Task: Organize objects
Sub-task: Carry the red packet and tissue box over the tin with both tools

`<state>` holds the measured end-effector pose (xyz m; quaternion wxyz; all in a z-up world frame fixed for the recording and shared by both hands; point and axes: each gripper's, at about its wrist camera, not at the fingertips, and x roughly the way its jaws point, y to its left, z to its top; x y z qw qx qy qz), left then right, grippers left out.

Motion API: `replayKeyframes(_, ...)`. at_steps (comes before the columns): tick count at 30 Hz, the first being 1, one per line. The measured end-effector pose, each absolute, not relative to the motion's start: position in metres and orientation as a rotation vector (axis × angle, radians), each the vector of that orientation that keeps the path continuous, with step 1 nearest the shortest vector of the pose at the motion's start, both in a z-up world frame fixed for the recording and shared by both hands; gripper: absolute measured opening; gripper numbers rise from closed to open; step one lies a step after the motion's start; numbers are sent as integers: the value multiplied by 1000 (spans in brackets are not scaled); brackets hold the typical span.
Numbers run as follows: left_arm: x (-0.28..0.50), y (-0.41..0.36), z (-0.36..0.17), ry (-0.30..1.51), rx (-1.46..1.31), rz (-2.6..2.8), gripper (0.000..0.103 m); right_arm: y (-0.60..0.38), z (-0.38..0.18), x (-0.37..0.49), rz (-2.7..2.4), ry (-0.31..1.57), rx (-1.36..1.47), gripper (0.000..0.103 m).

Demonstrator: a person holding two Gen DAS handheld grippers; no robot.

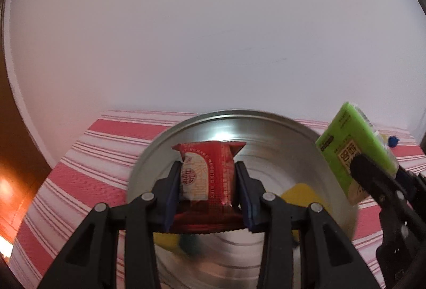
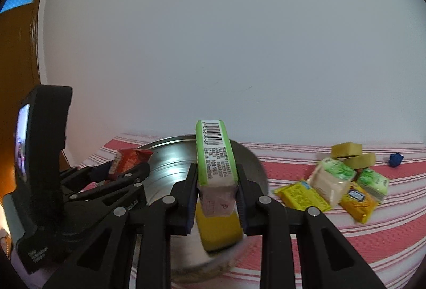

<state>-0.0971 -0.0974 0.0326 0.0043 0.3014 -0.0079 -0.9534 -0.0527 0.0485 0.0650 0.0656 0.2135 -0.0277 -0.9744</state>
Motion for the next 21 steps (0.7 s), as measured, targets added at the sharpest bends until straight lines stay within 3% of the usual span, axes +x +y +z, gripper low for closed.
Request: replayKeyframes(21, -114, -99, 10, -148, 1046, -2844, 38, 37, 26, -92, -2877, -82, 814, 28)
